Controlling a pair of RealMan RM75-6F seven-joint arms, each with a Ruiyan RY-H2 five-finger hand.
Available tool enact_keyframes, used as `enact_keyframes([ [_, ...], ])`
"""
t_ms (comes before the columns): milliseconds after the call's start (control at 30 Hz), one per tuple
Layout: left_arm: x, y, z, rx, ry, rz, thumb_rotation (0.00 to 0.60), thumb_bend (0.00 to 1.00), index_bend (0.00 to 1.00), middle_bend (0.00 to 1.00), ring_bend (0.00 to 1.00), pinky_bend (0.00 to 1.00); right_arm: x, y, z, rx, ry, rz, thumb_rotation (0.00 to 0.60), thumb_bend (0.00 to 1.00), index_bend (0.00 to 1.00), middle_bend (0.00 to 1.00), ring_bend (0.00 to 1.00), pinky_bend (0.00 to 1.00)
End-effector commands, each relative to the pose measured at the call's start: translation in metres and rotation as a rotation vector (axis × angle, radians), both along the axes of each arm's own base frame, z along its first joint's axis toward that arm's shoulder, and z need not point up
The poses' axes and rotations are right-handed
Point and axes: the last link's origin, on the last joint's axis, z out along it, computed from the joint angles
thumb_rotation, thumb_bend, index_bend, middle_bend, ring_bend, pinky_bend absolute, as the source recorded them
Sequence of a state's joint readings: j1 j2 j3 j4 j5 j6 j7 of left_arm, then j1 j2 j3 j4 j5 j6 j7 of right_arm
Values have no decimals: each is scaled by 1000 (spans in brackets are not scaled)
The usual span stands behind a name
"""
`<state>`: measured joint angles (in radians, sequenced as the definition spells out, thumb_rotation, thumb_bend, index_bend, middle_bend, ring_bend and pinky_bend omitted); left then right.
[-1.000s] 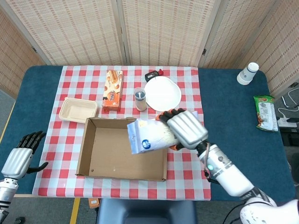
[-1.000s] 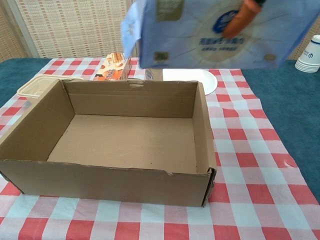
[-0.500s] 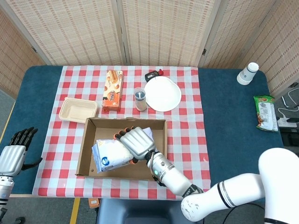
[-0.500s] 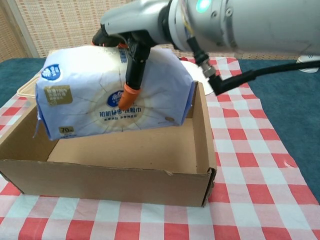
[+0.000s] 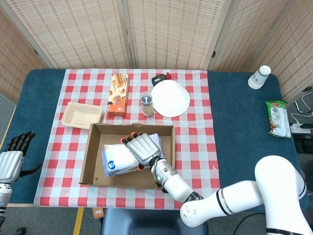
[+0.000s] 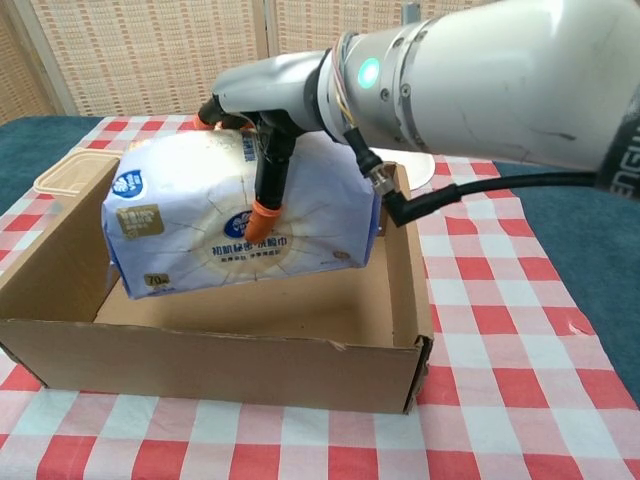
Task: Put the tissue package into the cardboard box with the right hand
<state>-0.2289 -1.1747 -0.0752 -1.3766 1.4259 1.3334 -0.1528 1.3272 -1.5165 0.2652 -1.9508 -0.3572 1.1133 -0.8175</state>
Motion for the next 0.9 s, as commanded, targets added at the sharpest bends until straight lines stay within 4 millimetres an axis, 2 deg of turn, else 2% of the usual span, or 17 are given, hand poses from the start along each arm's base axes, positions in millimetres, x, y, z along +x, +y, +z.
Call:
enact_keyframes([
  [33,0,0,0,0,-1,2,600,211,0,0,0,72,2,-3,2,7,-10,2,600,0,0,21,0,0],
  [267,0,0,-1,-5,1,-2,600,211,0,0,0,72,-2,-5,11,-22,-45,11,600,0,0,0,0,0],
  [400,0,-1,-1,-10,4,-4,600,211,0,0,0,73,-14,0,40,-93,-52,31,600,0,0,0,0,0],
  [467,0,-1,-1,-15,3,-5,600,211,0,0,0,73,-31,3,69,-177,-37,40,600,0,0,0,0,0],
  [500,1,-1,-1,-17,2,-5,600,211,0,0,0,73,-37,5,77,-202,-29,42,600,0,0,0,0,0],
  [600,3,-4,-1,-20,-3,-12,600,210,0,0,0,73,-74,14,117,-339,6,48,600,0,0,0,0,0],
  [700,5,-5,-2,-22,3,-19,600,210,0,0,0,73,-123,26,152,-463,27,18,600,0,0,0,0,0],
  [733,5,-5,-4,-26,7,-19,600,210,0,0,0,73,-145,32,165,-511,39,-5,600,0,0,0,0,0],
  [800,5,-5,-6,-33,16,-15,600,209,0,0,0,73,-184,42,185,-578,46,-50,600,0,0,0,0,0],
  [900,5,-4,-9,-38,26,-10,600,209,0,0,0,72,-229,56,206,-640,53,-118,600,0,0,0,0,0],
])
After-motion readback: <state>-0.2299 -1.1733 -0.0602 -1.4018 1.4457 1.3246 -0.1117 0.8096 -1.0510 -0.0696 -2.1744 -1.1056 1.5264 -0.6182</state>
